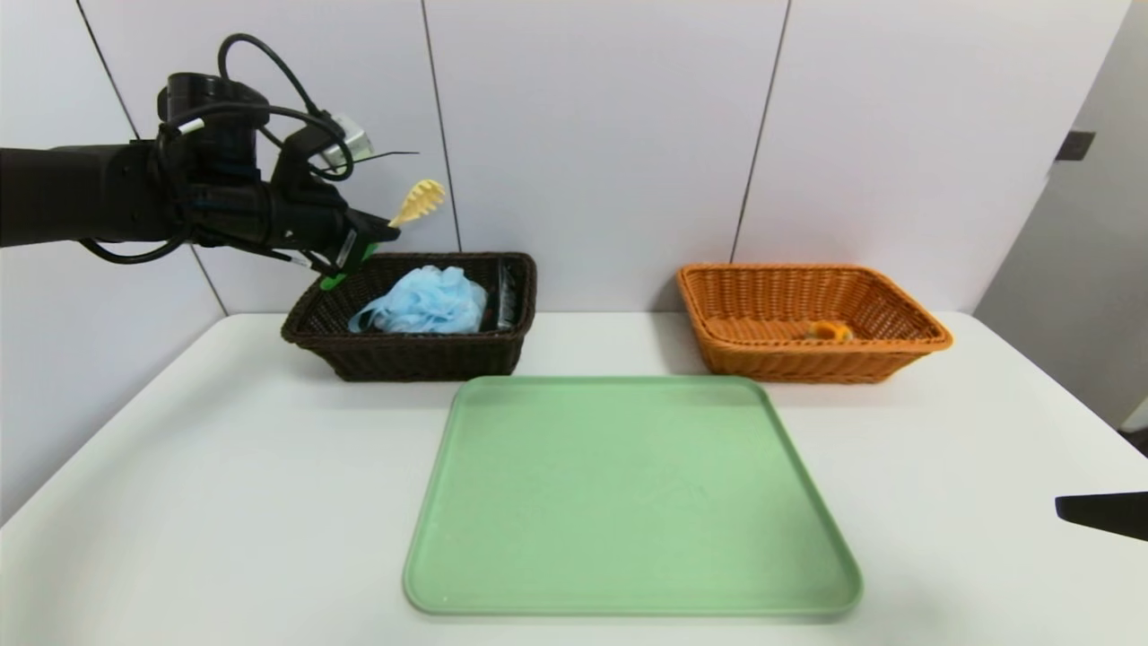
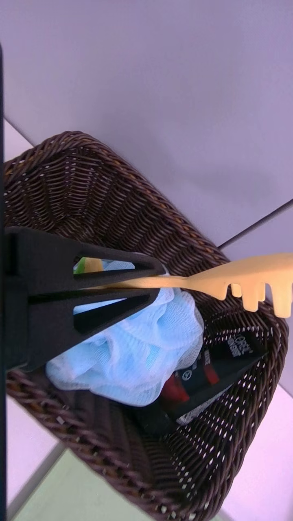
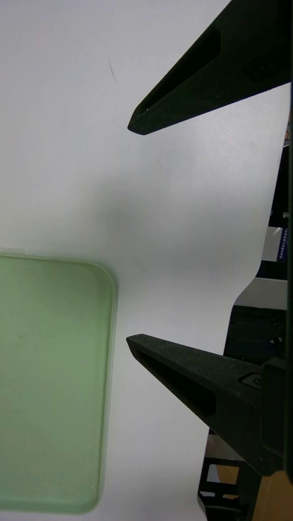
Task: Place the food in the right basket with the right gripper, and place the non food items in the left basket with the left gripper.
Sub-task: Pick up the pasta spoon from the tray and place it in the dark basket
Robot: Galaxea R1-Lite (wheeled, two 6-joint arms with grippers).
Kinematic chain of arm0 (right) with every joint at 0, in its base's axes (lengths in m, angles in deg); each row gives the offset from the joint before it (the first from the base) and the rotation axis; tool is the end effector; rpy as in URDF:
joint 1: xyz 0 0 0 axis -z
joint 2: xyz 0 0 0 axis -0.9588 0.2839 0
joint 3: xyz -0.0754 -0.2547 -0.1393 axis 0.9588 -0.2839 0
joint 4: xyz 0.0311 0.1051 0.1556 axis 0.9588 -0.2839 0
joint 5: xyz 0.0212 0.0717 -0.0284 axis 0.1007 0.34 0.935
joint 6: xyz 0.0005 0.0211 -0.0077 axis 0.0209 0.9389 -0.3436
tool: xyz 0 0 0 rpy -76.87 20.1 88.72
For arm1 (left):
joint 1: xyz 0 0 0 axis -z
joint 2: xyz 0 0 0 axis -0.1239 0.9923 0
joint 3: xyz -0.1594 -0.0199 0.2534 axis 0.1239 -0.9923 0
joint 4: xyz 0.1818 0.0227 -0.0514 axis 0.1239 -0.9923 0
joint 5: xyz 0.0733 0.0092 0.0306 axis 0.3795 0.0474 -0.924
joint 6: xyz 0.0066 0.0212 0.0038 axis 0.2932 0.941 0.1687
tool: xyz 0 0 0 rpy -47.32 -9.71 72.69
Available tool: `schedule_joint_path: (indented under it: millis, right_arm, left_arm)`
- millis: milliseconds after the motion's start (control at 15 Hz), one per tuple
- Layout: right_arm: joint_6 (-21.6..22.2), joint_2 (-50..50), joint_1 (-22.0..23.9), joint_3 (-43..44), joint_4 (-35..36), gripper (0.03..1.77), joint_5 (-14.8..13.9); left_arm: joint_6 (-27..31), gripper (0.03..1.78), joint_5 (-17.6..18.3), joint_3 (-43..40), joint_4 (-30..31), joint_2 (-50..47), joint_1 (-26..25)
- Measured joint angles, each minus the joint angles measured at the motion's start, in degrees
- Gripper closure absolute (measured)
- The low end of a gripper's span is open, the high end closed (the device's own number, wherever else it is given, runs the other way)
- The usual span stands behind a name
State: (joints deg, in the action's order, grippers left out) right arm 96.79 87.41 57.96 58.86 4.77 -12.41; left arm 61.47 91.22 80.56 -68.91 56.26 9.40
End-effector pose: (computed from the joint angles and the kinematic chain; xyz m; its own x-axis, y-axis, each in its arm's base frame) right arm 0.0889 0.0255 0.2715 0.6775 0.2223 -0.7012 -0.1107 0.9732 0.2015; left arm 0.4015 -0.0263 0.2652 0.8035 -0.4925 -0.3345 0.5933 0.7084 0.3823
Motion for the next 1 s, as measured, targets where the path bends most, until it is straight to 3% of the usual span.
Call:
schedule_joint_path:
  millis: [333, 400, 667, 1000]
  right_arm:
    - [-0.06, -0.87, 0.00, -0.24, 0.00, 0.10, -0.13]
    - [-0.04, -0.94, 0.00, -0.24, 0.00, 0.10, -0.13]
    - [-0.12, -1.02, 0.02, -0.22, 0.02, 0.10, -0.07]
    - [-0.04, -1.06, 0.04, -0.09, 0.00, 0.10, -0.11]
  left_arm:
    - [-3.12, 1.74, 0.06, -0.41, 1.28, 4.36, -1.79]
    - [-3.21, 1.66, 0.06, -0.44, 1.30, 4.97, -2.01]
    - [-4.19, 1.04, 0.00, -0.24, 1.39, 6.40, -2.35]
    - [-5.96, 0.59, 0.05, -0.77, 1.27, 4.08, -2.68]
